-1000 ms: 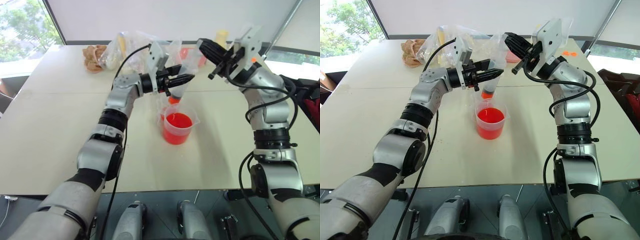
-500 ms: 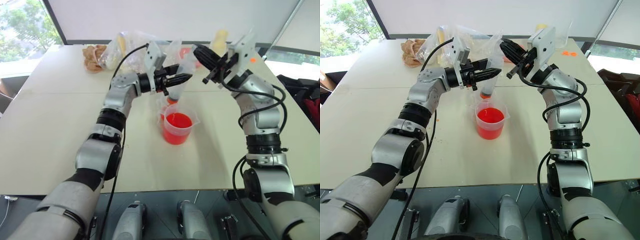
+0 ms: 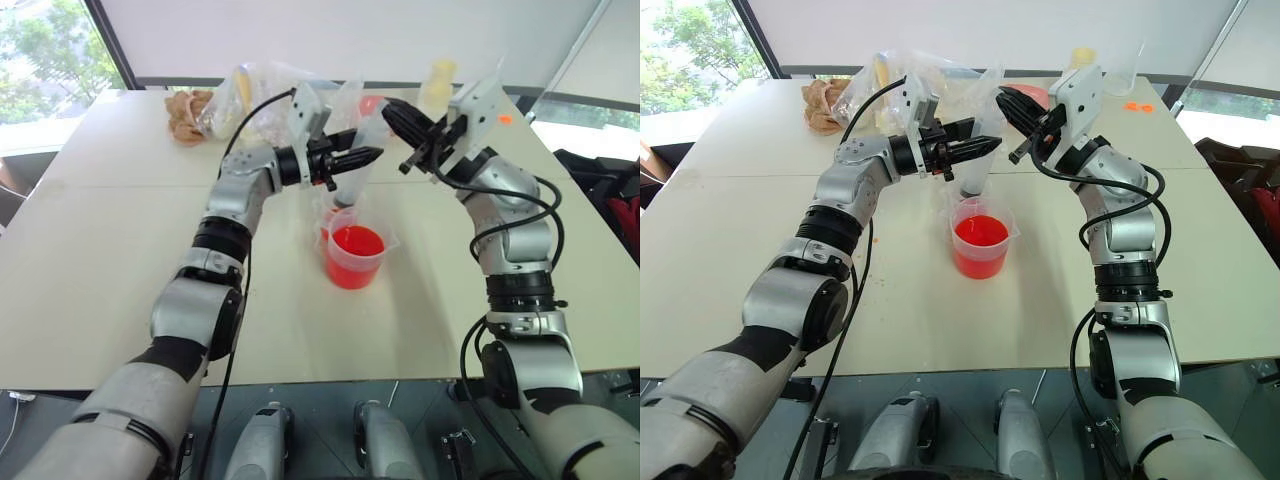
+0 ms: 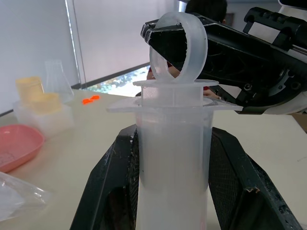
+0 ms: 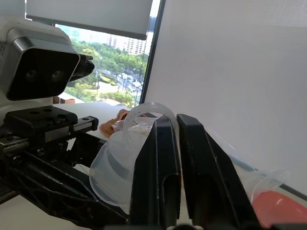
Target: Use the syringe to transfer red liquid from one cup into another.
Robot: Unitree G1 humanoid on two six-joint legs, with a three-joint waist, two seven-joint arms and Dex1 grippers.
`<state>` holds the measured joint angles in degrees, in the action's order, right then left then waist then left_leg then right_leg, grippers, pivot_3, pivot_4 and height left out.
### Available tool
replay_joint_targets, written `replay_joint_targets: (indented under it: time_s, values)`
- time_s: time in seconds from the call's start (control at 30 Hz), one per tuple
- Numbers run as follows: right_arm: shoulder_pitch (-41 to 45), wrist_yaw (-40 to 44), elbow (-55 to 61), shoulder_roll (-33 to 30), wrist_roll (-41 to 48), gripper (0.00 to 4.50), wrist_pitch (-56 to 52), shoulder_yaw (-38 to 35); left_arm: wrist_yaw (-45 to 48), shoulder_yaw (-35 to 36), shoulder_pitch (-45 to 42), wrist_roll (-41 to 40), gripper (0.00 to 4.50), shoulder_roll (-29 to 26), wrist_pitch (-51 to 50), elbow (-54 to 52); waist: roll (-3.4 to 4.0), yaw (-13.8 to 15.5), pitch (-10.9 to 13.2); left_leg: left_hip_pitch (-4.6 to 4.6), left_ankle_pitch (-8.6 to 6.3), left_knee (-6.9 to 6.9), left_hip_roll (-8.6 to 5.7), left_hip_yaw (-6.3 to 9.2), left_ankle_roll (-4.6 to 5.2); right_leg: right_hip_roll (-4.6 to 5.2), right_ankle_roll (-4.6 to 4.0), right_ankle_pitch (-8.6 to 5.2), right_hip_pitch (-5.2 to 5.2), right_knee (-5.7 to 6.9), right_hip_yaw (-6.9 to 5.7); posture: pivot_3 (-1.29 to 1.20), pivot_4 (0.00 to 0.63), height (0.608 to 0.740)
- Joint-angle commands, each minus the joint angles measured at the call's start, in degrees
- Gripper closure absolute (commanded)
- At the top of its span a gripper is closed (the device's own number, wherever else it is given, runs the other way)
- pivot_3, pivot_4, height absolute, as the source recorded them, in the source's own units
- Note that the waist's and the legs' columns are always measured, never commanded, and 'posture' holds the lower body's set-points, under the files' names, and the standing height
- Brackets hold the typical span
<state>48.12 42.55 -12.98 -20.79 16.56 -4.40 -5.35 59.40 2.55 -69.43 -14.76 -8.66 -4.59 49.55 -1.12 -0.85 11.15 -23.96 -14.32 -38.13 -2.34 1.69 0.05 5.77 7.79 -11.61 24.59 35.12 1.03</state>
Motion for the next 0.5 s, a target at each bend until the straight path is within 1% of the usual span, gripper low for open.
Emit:
replay_joint_targets:
  time_s: [0.03, 0.07, 0.3, 0.37, 0.43, 0.5]
  values:
    - [-1.8, 0.6, 2.8, 0.3, -0.5, 2.59, -1.0, 2.5, -0.2, 2.2, -3.7, -4.3, 3.1, 1.0, -0.2, -8.7, 0.0, -0.1, 0.0, 0.0, 0.0, 0.01, 0.02, 0.02, 0.0, -0.01, 0.0, 0.0, 0.02, 0.01, 0.02, 0.0, 0.15, 0.737]
    - [-2.2, 0.3, 3.8, -0.1, -0.3, 2.1, -1.5, 2.0, -0.3, 2.3, -3.5, -4.3, 3.1, 1.0, -0.6, -9.4, 0.0, 0.0, 0.0, 0.0, 0.0, 0.02, 0.02, 0.02, 0.0, -0.01, 0.0, 0.0, 0.02, 0.02, 0.02, 0.0, 0.15, 0.737]
    - [-8.0, -1.7, 12.3, -4.4, 2.0, 2.1, -6.1, -1.3, -1.1, 2.2, -2.7, -4.1, 3.1, 1.1, -1.9, -10.7, 0.0, 0.2, 0.0, -0.01, 0.0, 0.01, -0.01, 0.01, -0.01, 0.0, 0.0, 0.0, -0.03, -0.02, 0.01, 0.0, 0.15, 0.737]
    - [-10.6, -2.1, 16.6, -5.8, 5.1, 2.1, -9.7, -3.4, -1.6, 2.4, -2.6, -4.3, 3.1, 1.1, -2.6, -10.9, 0.0, 0.2, 0.0, 0.0, 0.0, 0.01, 0.0, 0.01, -0.01, -0.01, 0.0, 0.0, -0.02, -0.02, 0.0, 0.0, 0.15, 0.737]
    - [-14.6, -2.0, 22.2, -8.4, 10.7, 2.1, -15.4, -7.5, -3.7, 3.2, -3.1, -4.4, 3.1, 0.8, -3.4, -10.1, 0.0, 0.4, 0.0, -0.01, 0.0, 0.02, 0.02, 0.02, 0.0, -0.01, 0.0, 0.0, -0.01, -0.02, 0.0, 0.0, 0.15, 0.737]
    - [-18.8, -1.8, 27.0, -11.9, 15.5, 2.1, -20.4, -12.3, -8.0, 4.3, -4.9, -3.9, 3.1, -0.5, -5.6, -8.1, 0.01, 0.5, 0.0, -0.03, 0.0, 0.01, 0.02, 0.04, 0.0, 0.01, 0.0, 0.0, -0.01, -0.04, 0.02, 0.0, 0.15, 0.737]
